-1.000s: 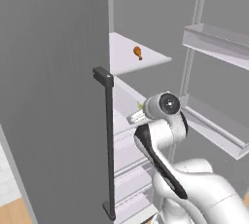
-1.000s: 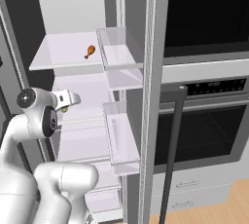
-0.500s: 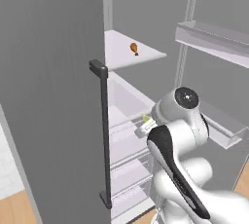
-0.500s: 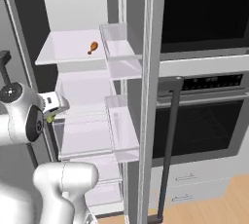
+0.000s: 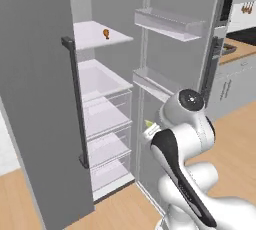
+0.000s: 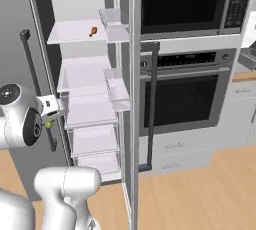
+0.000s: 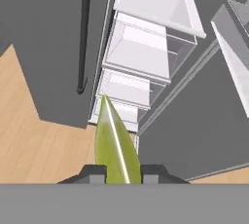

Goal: Place one lemon wedge and one chicken drumstick in each tupperware on the nearby counter, to pack two identical lunches.

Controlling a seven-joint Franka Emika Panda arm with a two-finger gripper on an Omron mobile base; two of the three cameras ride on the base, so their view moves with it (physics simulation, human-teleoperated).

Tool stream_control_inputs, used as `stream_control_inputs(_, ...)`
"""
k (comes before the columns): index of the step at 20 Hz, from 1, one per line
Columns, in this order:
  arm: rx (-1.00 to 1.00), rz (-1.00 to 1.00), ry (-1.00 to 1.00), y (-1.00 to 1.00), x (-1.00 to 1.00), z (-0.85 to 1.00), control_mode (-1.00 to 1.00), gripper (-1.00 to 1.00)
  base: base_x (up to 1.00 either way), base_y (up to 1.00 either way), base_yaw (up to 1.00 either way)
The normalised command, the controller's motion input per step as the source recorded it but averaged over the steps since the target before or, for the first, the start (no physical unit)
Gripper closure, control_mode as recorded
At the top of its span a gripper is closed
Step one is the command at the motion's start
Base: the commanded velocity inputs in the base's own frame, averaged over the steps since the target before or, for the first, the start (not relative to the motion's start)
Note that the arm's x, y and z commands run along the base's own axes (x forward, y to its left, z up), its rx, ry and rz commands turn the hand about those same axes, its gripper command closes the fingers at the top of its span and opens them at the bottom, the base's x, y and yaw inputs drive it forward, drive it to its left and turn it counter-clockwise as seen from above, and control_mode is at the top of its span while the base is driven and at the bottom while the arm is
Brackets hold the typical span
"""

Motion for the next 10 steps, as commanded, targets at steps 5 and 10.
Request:
stream_control_inputs(5, 0.0, 0.0, 0.0, 0.0, 0.0, 0.0, 1.0, 1.0, -0.96, -0.61, -0.55)
stream_control_inputs(10, 0.0, 0.0, 0.0, 0.0, 0.0, 0.0, 1.0, 1.0, -0.1, -0.93, -0.68)
